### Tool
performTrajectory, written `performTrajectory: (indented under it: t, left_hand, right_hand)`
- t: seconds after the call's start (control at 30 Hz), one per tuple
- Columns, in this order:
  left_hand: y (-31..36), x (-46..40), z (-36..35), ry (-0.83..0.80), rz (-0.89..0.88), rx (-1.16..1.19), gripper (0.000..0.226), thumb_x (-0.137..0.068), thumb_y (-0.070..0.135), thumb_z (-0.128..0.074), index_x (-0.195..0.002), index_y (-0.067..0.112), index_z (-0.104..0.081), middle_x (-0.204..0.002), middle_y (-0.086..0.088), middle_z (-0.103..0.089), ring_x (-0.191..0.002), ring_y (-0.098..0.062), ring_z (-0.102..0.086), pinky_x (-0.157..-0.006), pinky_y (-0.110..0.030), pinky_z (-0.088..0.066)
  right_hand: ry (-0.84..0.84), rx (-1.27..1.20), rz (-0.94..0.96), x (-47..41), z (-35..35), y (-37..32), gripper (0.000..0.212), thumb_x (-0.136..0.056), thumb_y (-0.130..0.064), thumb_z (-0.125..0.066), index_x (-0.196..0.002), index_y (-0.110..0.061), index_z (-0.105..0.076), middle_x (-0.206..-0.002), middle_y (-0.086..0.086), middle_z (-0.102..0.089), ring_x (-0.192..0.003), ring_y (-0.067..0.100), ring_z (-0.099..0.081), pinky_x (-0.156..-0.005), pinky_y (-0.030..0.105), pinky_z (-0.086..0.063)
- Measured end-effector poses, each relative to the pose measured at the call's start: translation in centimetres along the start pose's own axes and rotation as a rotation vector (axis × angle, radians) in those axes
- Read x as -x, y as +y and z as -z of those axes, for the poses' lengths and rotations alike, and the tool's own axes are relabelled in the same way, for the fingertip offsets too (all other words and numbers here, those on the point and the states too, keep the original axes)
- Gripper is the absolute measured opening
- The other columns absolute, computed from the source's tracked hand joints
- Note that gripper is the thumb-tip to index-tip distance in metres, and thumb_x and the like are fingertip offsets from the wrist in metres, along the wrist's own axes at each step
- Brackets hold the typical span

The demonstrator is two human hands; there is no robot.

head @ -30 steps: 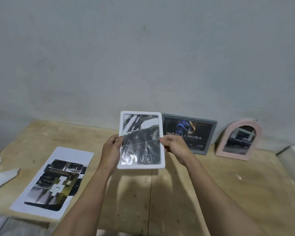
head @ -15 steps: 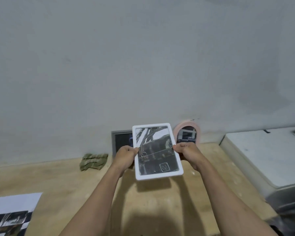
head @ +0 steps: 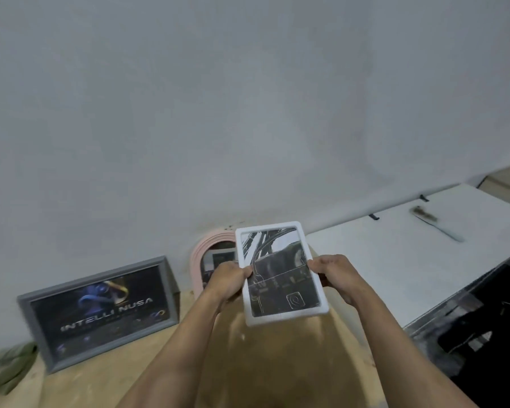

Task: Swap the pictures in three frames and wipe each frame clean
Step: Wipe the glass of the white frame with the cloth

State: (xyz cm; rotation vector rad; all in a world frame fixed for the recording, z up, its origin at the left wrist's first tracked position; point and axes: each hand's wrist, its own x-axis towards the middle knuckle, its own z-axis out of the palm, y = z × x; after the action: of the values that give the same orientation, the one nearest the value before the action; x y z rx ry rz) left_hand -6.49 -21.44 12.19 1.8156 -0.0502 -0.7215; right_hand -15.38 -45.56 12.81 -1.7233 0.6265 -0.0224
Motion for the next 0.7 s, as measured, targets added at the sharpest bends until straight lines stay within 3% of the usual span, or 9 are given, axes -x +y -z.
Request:
performTrajectory:
  t: [0.1, 0.17, 0.27, 0.43, 0.53, 0.7]
  left_hand:
    - [2.0, -3.1, -3.1, -0.056, 0.014, 0.069, 0.021, -0.096, 0.016, -0.058, -0.077, 0.008, -0.062, -0.056, -0.005, -0.06, -0.048, -0.019, -0.052, -0.044, -0.024, -0.034]
    - [3.1, -5.0, -4.6, -0.066, 0.016, 0.128, 0.023, -0.099, 0.013, -0.057, -0.078, 0.006, -0.061, -0.062, -0.006, -0.067, -0.05, -0.016, -0.061, -0.045, -0.023, -0.044]
    - [4.3, -7.3, -6.4, -0.098, 0.044, 0.222, 0.024, -0.097, 0.01, -0.061, -0.073, 0.01, -0.062, -0.067, -0.006, -0.072, -0.055, -0.016, -0.068, -0.043, -0.021, -0.047]
    - [3.2, -11.7, -8.8, -0.111, 0.09, 0.213, 0.01, -0.094, 0.01, -0.064, -0.087, 0.005, -0.07, -0.079, -0.01, -0.074, -0.069, -0.023, -0.069, -0.059, -0.03, -0.055]
    - [1.9, -14.3, -9.8, -0.06, 0.085, 0.194, 0.017, -0.094, 0.001, -0.062, -0.107, 0.001, -0.073, -0.098, -0.019, -0.076, -0.086, -0.031, -0.073, -0.074, -0.04, -0.061]
    - [1.0, -18.2, -11.2, 0.036, -0.025, 0.145, 0.019, -0.094, 0.0, -0.062, -0.107, 0.008, -0.073, -0.1, -0.014, -0.076, -0.094, -0.031, -0.073, -0.086, -0.043, -0.06]
  right_hand:
    - [0.014, 0.024, -0.026, -2.9, 3.4, 0.4, 0.024, -0.092, -0.017, -0.062, -0.082, 0.002, -0.071, -0.082, 0.013, -0.074, -0.074, 0.029, -0.065, -0.074, 0.039, -0.053]
    - [0.024, 0.027, -0.037, -4.3, 5.0, 0.8, 0.026, -0.092, -0.018, -0.062, -0.075, 0.0, -0.068, -0.073, 0.009, -0.069, -0.07, 0.025, -0.058, -0.068, 0.033, -0.049]
    - [0.03, -0.001, -0.044, -6.1, 6.6, 1.6, 0.025, -0.094, -0.014, -0.058, -0.081, 0.005, -0.067, -0.078, 0.011, -0.07, -0.073, 0.024, -0.066, -0.066, 0.031, -0.053]
    - [0.044, -0.006, -0.118, -9.6, 8.3, 4.5, 0.019, -0.096, -0.014, -0.055, -0.097, -0.002, -0.07, -0.093, 0.012, -0.073, -0.085, 0.029, -0.071, -0.076, 0.039, -0.059]
    - [0.055, -0.038, -0.14, -11.4, 8.5, 6.3, 0.016, -0.095, -0.014, -0.058, -0.099, -0.006, -0.071, -0.094, 0.009, -0.074, -0.088, 0.028, -0.071, -0.079, 0.04, -0.059]
    - [0.14, -0.169, -0.078, -13.8, 7.7, 8.4, 0.014, -0.091, -0.009, -0.062, -0.094, -0.015, -0.075, -0.095, 0.006, -0.076, -0.09, 0.024, -0.072, -0.081, 0.038, -0.058]
